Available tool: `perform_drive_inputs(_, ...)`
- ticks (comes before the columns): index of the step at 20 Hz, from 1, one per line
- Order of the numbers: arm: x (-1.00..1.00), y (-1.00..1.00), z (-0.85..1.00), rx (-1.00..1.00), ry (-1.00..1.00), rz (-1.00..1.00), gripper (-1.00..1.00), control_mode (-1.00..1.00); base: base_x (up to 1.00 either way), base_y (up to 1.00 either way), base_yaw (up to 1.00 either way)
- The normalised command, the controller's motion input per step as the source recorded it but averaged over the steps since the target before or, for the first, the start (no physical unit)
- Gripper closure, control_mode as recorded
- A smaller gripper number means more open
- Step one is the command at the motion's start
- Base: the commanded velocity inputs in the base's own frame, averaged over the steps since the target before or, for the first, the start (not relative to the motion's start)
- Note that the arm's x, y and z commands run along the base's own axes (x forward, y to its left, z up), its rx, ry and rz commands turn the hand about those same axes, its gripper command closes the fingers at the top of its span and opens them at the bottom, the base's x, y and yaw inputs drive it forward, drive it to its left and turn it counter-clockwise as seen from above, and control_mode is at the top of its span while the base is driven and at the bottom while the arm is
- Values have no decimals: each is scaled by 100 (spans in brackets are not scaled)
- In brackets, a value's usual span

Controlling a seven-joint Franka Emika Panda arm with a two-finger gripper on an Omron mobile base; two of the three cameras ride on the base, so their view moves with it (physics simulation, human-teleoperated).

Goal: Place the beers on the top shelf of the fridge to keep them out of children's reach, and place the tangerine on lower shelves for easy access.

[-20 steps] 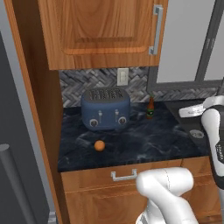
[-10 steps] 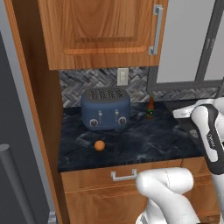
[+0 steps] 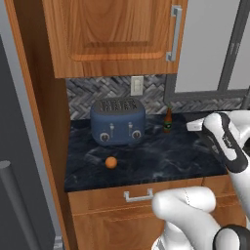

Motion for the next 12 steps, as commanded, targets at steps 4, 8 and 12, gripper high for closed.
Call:
perform_drive_inputs(4, 45, -38, -20, 0, 0, 9, -100, -100, 0, 0, 0)
perform_drive_inputs(8, 34, -28, -21, 0, -1, 9, -100, -100, 0, 0, 0)
perform_drive_inputs(12, 27, -14, -6, 0, -8, 8, -100, -100, 0, 0, 0)
